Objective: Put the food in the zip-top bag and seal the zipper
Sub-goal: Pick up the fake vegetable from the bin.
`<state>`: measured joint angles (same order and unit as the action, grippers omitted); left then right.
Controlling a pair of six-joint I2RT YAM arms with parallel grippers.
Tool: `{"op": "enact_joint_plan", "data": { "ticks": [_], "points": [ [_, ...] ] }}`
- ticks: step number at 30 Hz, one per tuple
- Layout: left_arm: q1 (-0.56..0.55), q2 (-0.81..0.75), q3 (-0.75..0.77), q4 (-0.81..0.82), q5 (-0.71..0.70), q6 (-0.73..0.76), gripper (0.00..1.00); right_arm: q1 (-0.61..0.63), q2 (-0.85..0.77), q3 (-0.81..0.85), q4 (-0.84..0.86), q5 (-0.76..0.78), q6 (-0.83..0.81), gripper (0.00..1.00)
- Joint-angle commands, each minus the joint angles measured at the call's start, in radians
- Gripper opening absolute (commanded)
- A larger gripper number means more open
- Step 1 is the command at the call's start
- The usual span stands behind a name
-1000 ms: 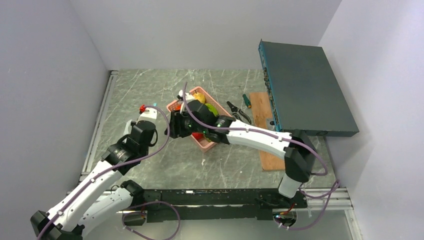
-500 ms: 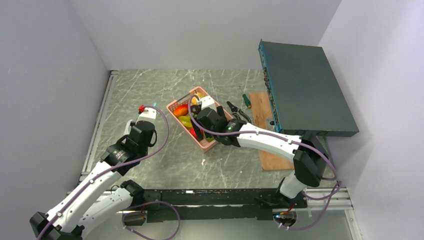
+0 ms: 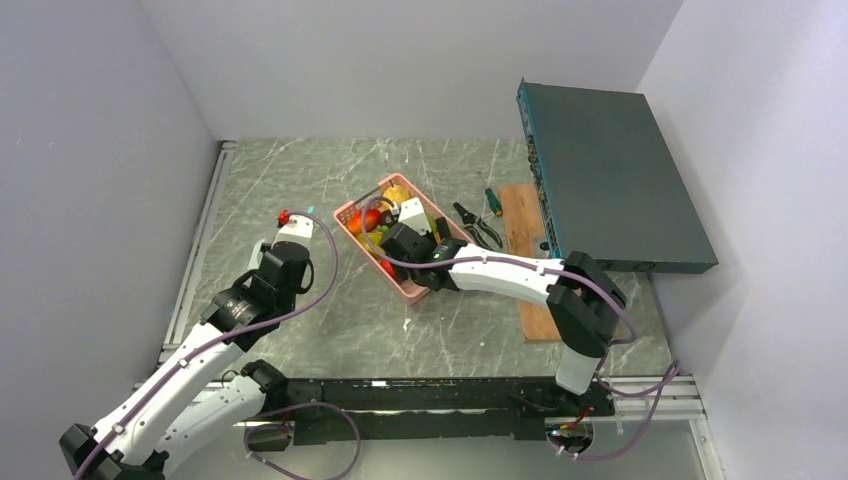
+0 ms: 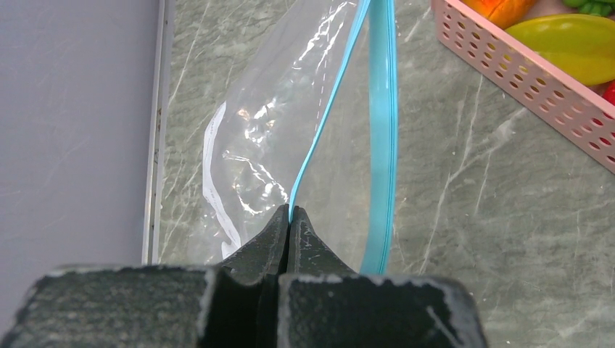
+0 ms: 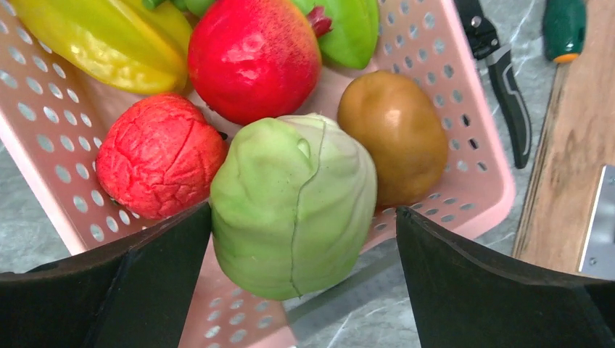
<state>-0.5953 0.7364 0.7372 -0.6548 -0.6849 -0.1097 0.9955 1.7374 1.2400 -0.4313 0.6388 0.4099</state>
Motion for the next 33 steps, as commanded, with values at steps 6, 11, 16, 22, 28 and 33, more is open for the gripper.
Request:
{"op": "enact_joint_plan", "data": {
  "ticks": [6, 11, 16, 22, 28, 33],
  "points": [
    [-0.003, -0.005, 0.033, 0.032, 0.010, 0.003, 0.00, -0.001, 0.063, 0.019, -0.018, 0.036, 0.070, 0.81],
    [-0.002, -0.006, 0.035, 0.023, 0.012, -0.001, 0.00, -0.001, 0.044, -0.003, 0.025, 0.007, 0.067, 0.68],
    [-0.003, -0.009, 0.037, 0.023, 0.011, 0.000, 0.00, -0.001, 0.045, -0.012, 0.046, -0.006, 0.058, 0.39],
    [-0.002, -0.009, 0.035, 0.027, 0.010, 0.003, 0.00, -0.002, 0.028, -0.002, 0.046, -0.011, 0.035, 0.13],
    [-0.003, -0.006, 0.034, 0.030, 0.014, 0.006, 0.00, 0.000, -0.071, -0.023, 0.094, -0.016, 0.006, 0.00],
    [-0.002, -0.008, 0.033, 0.029, 0.013, 0.007, 0.00, 0.006, -0.164, -0.061, 0.144, -0.060, 0.006, 0.00]
  ]
}}
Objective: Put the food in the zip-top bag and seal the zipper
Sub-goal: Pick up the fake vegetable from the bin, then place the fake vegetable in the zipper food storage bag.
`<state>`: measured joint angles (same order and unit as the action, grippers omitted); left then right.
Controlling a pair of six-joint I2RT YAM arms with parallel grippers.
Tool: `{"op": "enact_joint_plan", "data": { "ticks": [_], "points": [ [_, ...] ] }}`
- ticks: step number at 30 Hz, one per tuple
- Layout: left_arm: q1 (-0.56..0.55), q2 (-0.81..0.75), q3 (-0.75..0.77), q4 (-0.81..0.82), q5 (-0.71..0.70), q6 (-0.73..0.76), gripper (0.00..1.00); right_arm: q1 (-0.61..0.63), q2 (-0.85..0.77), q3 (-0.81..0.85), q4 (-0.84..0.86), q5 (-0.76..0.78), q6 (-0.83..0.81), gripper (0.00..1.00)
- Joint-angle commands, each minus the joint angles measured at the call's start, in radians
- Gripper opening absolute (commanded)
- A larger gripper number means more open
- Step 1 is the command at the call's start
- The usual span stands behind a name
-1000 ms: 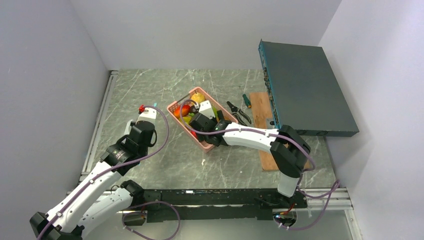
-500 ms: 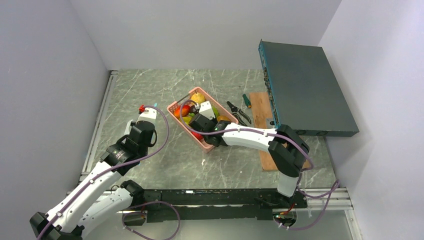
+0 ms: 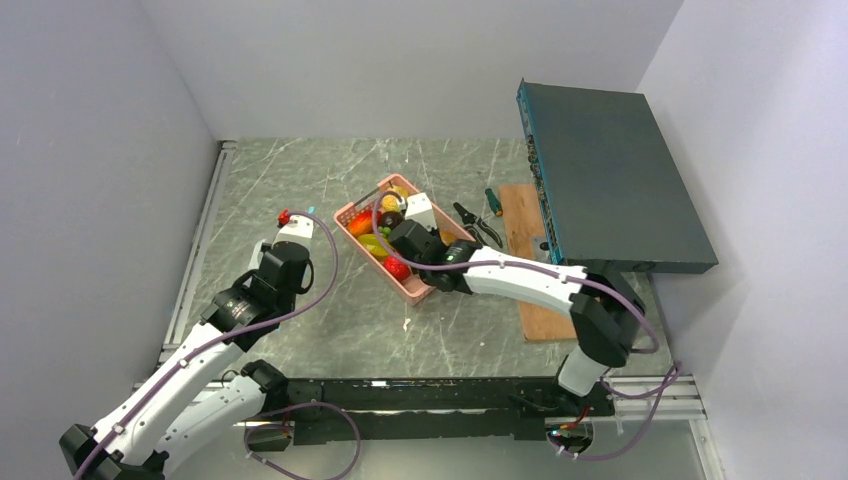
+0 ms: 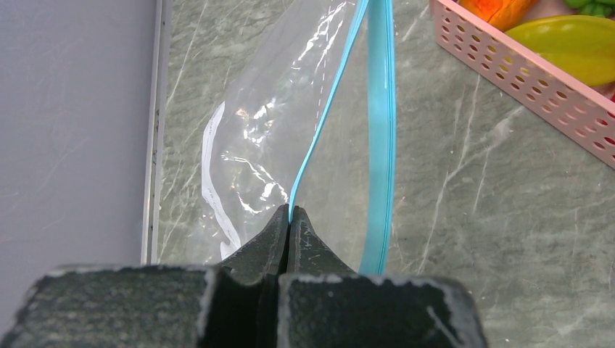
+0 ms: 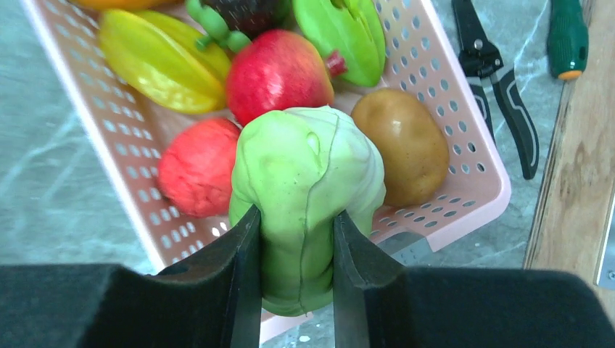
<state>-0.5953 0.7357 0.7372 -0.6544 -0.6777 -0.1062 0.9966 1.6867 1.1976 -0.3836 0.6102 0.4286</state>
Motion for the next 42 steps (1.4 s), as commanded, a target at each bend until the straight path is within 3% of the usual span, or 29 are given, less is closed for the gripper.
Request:
{"op": "enact_joint_plan", "data": {
  "ticks": [1, 7, 15, 24, 29, 38, 42],
  "points": [
    [-0.002, -0.008, 0.034, 0.030, 0.006, 0.003, 0.00, 0.006, -0.135, -0.032, 0.109, -0.047, -0.010, 0.00],
    [-0.003, -0.020, 0.033, 0.030, 0.017, 0.008, 0.00, 0.005, -0.260, -0.151, 0.269, -0.207, 0.007, 0.00],
    [-0.002, -0.044, 0.026, 0.030, 0.074, 0.027, 0.00, 0.006, -0.242, -0.189, 0.395, -0.437, 0.045, 0.00],
    [-0.003, -0.074, 0.025, 0.029, 0.090, 0.033, 0.00, 0.013, -0.221, -0.272, 0.746, -0.754, 0.253, 0.00],
    [-0.003, -0.096, 0.021, 0.032, 0.077, 0.030, 0.00, 0.034, -0.166, -0.195, 0.750, -0.774, 0.262, 0.00],
    [-0.003, -0.104, 0.018, 0.044, 0.098, 0.038, 0.00, 0.051, -0.117, -0.151, 0.925, -0.773, 0.391, 0.00],
    [-0.002, -0.095, 0.019, 0.045, 0.102, 0.037, 0.00, 0.051, -0.122, -0.156, 0.980, -0.692, 0.469, 0.00]
  ]
}}
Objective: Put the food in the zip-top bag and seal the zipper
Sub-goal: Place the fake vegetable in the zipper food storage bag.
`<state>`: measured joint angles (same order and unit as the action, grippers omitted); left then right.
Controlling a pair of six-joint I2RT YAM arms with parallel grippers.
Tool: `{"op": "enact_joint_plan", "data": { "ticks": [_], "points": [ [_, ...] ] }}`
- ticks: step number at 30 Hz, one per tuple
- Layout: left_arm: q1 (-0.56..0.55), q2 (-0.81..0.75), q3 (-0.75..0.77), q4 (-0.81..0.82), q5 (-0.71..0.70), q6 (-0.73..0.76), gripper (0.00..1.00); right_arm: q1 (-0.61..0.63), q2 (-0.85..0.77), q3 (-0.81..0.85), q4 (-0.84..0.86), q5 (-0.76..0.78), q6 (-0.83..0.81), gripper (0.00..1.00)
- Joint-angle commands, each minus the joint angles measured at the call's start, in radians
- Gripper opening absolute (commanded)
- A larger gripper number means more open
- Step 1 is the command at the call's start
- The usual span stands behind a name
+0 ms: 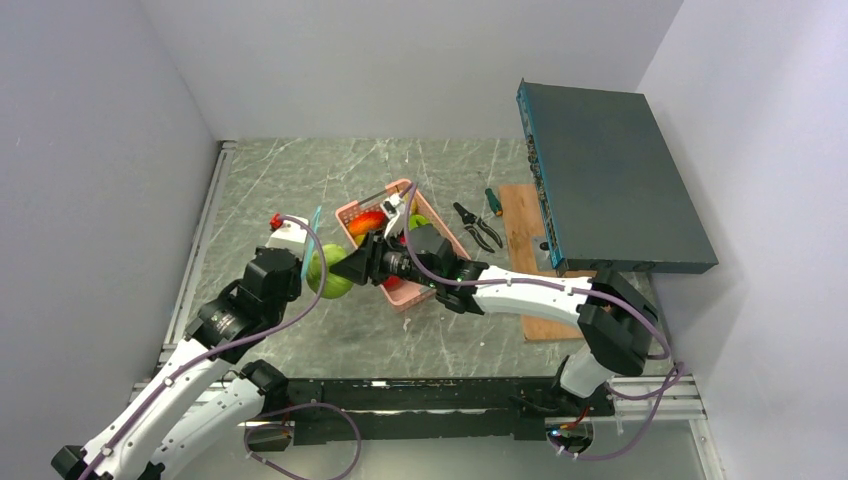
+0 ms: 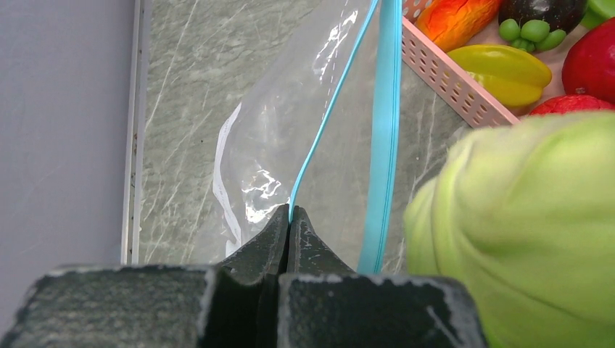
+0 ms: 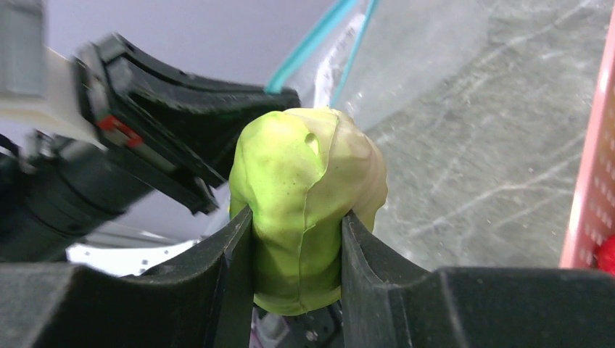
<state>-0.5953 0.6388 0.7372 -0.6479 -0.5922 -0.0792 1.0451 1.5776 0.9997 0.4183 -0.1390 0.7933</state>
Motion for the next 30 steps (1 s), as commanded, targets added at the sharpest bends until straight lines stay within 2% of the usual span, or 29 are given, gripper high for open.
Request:
{"op": "enact_joint_plan", "data": {
  "ticks": [1, 8, 21, 25, 30],
  "points": [
    [-0.002, 0.002, 0.019, 0.039, 0.017, 0.010, 0.00, 0.001, -0.014, 0.039, 0.192, 0.073, 0.121, 0.00],
    [-0.002, -0.012, 0.018, 0.045, 0.025, 0.013, 0.00, 0.000, 0.036, 0.051, 0.241, 0.130, 0.206, 0.00],
    [-0.002, -0.059, 0.009, 0.068, 0.042, 0.018, 0.00, 0.002, 0.194, 0.115, 0.210, 0.159, 0.192, 0.00],
    [-0.002, -0.052, 0.010, 0.070, 0.047, 0.019, 0.00, 0.008, 0.225, 0.162, 0.193, 0.101, 0.164, 0.00],
    [-0.003, -0.033, 0.014, 0.062, 0.048, 0.016, 0.00, 0.023, 0.288, 0.290, 0.135, -0.052, 0.073, 0.00]
  ]
}}
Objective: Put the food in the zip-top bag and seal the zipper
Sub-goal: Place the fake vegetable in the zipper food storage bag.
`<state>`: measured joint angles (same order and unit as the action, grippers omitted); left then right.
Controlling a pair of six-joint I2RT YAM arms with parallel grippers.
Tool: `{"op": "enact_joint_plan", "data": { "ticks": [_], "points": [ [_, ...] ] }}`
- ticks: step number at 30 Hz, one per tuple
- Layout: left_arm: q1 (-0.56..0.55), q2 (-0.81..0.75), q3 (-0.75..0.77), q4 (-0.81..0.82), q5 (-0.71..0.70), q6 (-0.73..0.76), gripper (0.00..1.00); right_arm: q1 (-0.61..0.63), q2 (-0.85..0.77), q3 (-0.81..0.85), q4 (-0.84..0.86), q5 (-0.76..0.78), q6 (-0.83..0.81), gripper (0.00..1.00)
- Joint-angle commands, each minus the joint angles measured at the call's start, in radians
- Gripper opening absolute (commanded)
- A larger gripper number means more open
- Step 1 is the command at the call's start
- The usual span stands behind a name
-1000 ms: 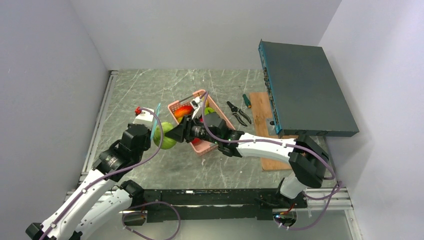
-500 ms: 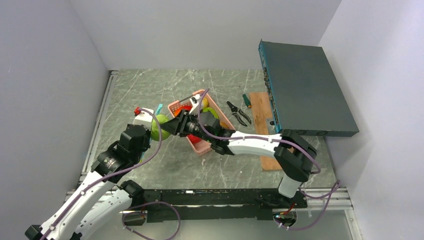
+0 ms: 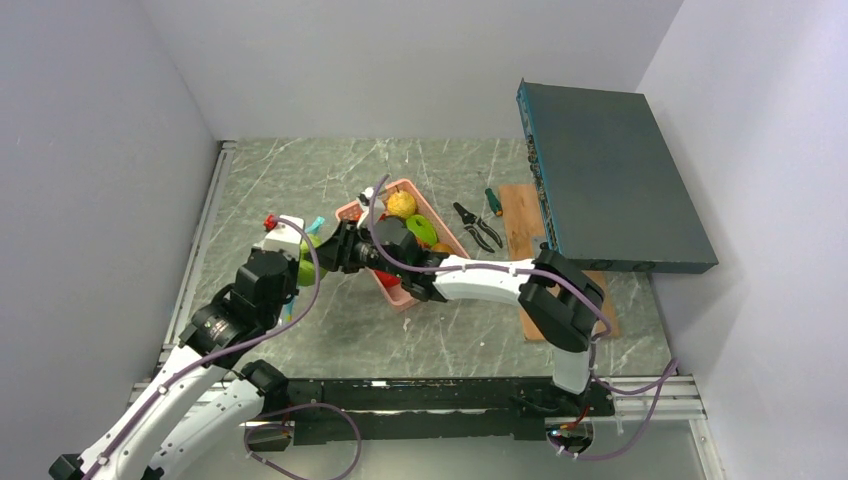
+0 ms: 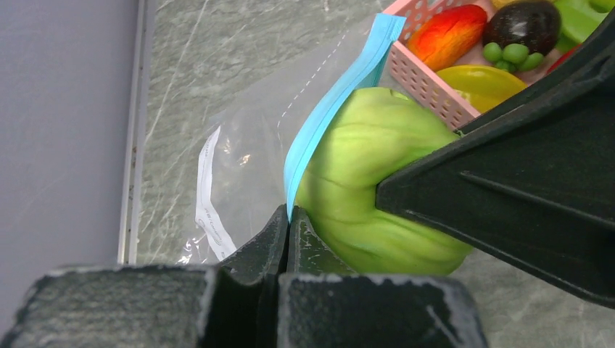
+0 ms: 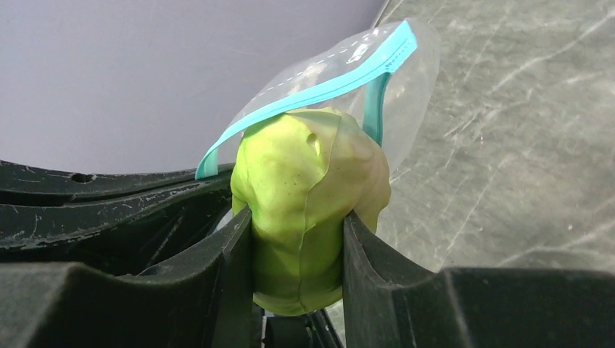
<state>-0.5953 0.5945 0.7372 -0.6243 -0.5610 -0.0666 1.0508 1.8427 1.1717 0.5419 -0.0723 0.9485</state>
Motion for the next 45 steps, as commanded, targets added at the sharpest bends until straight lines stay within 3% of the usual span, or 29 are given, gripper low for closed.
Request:
{"op": "enact_joint_plan", "data": {
  "ticks": [1, 11, 14, 17, 20, 23, 25, 29, 37, 41, 45],
  "points": [
    [-0.002, 0.009, 0.014, 0.038, 0.017, 0.003, 0.00, 0.022, 0.029, 0.129, -0.003, -0.132, -0.104, 0.00],
    [-0.002, -0.008, 0.008, 0.051, 0.034, 0.011, 0.00, 0.037, 0.081, 0.313, -0.284, -0.295, -0.407, 0.00],
    [-0.003, -0.011, 0.008, 0.053, 0.049, 0.015, 0.00, 0.023, 0.077, 0.352, -0.319, -0.300, -0.431, 0.00],
    [-0.003, -0.026, 0.004, 0.061, 0.071, 0.025, 0.00, -0.040, 0.060, 0.291, -0.225, -0.300, -0.246, 0.00],
    [-0.003, -0.044, -0.004, 0.073, 0.098, 0.035, 0.00, -0.115, 0.078, 0.180, 0.032, -0.347, 0.142, 0.00],
    [-0.002, -0.058, -0.016, 0.093, 0.127, 0.051, 0.00, -0.140, 0.135, 0.164, 0.196, -0.380, 0.404, 0.00],
    [-0.003, -0.057, -0.024, 0.104, 0.132, 0.054, 0.00, -0.138, 0.152, 0.157, 0.301, -0.360, 0.528, 0.00],
    [-0.003, -0.022, -0.012, 0.089, 0.135, 0.054, 0.00, -0.129, 0.143, 0.150, 0.316, -0.293, 0.642, 0.00],
    [-0.003, -0.032, -0.004, 0.079, 0.124, 0.045, 0.00, -0.037, 0.127, 0.191, 0.067, -0.173, 0.423, 0.00],
    [-0.003, -0.049, -0.002, 0.072, 0.056, 0.019, 0.00, 0.031, 0.133, 0.252, -0.167, -0.092, 0.213, 0.00],
    [-0.002, -0.062, 0.000, 0.064, -0.023, -0.006, 0.00, 0.078, 0.136, 0.255, -0.242, -0.036, 0.035, 0.00]
  ]
}}
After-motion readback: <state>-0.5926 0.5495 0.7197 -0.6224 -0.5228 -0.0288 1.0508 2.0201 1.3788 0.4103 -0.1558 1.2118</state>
